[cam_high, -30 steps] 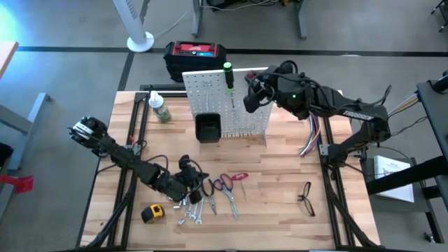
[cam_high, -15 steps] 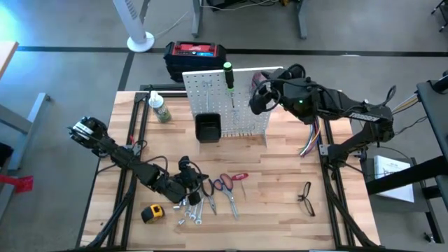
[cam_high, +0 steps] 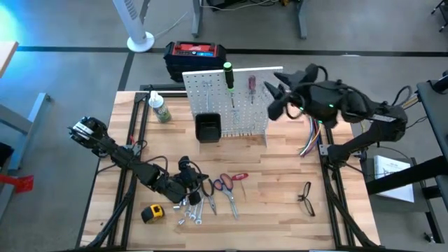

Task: Hang tools onto peg board
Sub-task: Hang the red allen wrench on the pegboard

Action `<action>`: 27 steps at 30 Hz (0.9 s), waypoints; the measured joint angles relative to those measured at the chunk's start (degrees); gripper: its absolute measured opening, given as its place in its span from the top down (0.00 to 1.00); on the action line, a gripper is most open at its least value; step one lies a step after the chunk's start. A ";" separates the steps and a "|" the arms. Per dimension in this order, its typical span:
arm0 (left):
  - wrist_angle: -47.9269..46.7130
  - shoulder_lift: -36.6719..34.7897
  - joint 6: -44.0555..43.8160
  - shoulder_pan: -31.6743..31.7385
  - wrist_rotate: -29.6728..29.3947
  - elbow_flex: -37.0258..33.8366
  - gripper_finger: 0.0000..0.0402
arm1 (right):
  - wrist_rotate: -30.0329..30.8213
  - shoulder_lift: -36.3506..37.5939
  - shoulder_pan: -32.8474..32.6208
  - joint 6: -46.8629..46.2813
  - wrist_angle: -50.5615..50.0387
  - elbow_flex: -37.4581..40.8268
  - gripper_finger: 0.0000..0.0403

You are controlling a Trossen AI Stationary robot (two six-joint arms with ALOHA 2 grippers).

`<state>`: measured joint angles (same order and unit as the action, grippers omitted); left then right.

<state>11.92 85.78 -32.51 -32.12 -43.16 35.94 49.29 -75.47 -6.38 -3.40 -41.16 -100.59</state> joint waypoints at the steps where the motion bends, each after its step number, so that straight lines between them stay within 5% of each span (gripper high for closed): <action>1: 0.00 0.00 -0.02 -0.12 0.00 0.00 1.00 | 0.02 0.73 -0.96 -1.48 -2.66 0.45 0.56; 5: 0.00 0.00 -0.17 -0.83 0.02 0.01 1.00 | 0.05 2.85 -5.12 -7.36 -8.32 6.28 0.58; 16: -0.02 0.00 -2.51 -0.96 1.48 0.00 1.00 | -0.85 5.73 -16.18 -20.37 -4.38 29.41 0.61; 21: 0.00 0.00 -2.52 -0.88 6.37 0.00 1.00 | -11.40 5.47 -17.41 -23.73 7.84 42.47 0.62; 27: 0.00 0.00 -0.45 -0.68 6.62 0.01 1.00 | -25.01 4.51 -16.55 -15.81 30.82 56.41 0.67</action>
<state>11.92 85.78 -32.96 -32.81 -36.53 35.95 24.28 -70.95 -22.94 -19.22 -10.34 -44.18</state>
